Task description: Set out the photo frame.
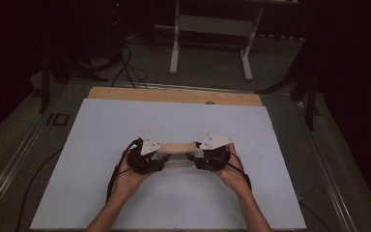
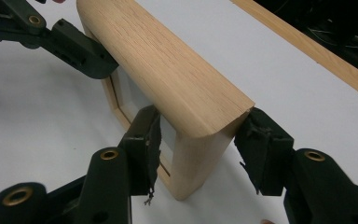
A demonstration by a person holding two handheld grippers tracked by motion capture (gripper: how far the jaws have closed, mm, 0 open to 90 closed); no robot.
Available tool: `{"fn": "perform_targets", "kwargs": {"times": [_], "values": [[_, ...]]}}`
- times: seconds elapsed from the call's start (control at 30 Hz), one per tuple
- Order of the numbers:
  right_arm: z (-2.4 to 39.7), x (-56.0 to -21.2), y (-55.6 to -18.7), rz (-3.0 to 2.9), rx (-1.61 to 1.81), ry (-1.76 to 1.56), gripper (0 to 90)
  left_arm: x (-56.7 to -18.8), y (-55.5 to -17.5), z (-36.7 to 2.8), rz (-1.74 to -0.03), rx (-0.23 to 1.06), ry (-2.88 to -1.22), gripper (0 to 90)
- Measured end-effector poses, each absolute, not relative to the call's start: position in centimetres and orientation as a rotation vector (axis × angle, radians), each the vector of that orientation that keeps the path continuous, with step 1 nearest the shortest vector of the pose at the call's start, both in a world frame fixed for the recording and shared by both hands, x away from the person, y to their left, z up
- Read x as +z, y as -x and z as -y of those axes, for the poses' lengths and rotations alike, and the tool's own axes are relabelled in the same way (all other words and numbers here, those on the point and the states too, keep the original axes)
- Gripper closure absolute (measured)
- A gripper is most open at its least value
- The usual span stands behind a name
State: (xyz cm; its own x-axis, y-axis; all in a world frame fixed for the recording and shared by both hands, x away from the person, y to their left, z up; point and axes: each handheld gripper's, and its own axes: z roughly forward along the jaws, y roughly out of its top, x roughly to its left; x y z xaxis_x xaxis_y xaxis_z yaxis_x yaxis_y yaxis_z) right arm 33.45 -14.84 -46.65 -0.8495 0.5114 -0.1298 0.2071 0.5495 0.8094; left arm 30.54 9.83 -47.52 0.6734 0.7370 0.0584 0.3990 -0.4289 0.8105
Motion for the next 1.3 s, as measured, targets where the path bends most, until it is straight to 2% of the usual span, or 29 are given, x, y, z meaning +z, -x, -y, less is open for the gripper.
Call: {"fn": "perform_targets", "kwargs": {"times": [0.53,1.3], "values": [[15.5,-46.8,-33.9,-2.387,1.196,-0.669,50.5,-47.2,-32.4,-9.0,-0.832,0.523,-2.099,47.1],[15.3,-47.1,-35.0,-2.334,1.212,-0.769,50.6,-47.4,-34.3,-8.7,-0.869,0.493,-2.075,43.5]]}}
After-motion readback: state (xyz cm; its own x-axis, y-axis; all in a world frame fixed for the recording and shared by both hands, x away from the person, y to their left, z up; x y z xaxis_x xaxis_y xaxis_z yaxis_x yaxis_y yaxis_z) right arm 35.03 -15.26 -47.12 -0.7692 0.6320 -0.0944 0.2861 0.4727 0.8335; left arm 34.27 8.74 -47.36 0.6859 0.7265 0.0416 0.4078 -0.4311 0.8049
